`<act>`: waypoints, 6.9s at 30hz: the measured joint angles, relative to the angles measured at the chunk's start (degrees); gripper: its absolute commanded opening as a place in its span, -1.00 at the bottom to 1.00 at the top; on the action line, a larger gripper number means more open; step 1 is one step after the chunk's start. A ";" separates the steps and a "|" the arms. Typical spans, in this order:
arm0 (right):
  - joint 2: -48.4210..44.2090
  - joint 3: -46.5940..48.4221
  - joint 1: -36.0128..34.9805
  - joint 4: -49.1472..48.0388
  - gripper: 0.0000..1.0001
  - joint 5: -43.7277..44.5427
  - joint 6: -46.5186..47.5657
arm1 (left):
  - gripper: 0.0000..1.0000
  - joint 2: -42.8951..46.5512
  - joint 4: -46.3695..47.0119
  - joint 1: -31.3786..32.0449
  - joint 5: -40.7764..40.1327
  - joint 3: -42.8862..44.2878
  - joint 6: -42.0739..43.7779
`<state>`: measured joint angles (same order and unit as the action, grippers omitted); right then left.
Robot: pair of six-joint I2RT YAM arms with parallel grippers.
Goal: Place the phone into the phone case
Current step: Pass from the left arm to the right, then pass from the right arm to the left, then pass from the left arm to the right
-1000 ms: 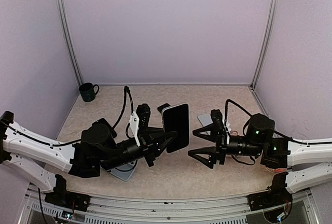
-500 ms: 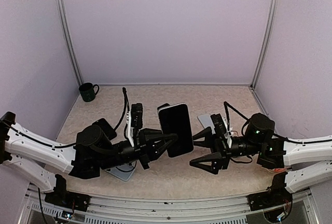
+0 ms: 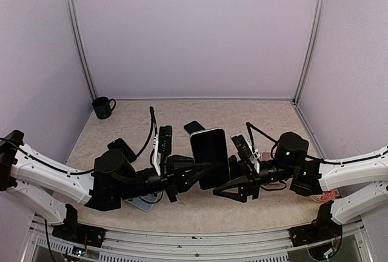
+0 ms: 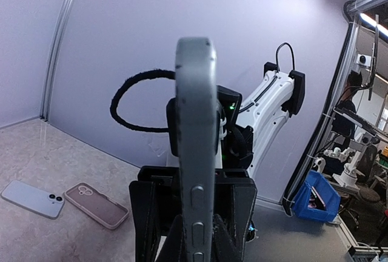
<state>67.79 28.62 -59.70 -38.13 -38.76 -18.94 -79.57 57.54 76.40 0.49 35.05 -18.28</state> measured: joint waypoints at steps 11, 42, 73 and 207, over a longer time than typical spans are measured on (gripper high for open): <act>0.37 0.61 -0.02 -2.29 -0.28 -1.07 -1.36 | -1.00 -0.76 2.08 -0.20 -0.09 -0.87 -0.79; 1.51 4.50 -0.13 5.03 -1.00 -3.23 0.07 | 0.35 2.38 2.14 -0.68 -2.86 -1.81 1.88; -1.01 4.57 -0.13 11.76 -1.00 -2.80 2.05 | 0.98 4.94 -0.13 -0.87 -4.39 -1.79 2.34; -11.91 7.17 1.90 20.98 0.99 23.54 1.57 | -1.00 23.58 -27.82 -13.38 14.05 -9.05 -0.04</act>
<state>55.88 35.79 -57.80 -17.15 -15.22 -17.37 -55.99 29.71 63.02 14.55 26.00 -18.33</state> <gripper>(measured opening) 0.994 0.081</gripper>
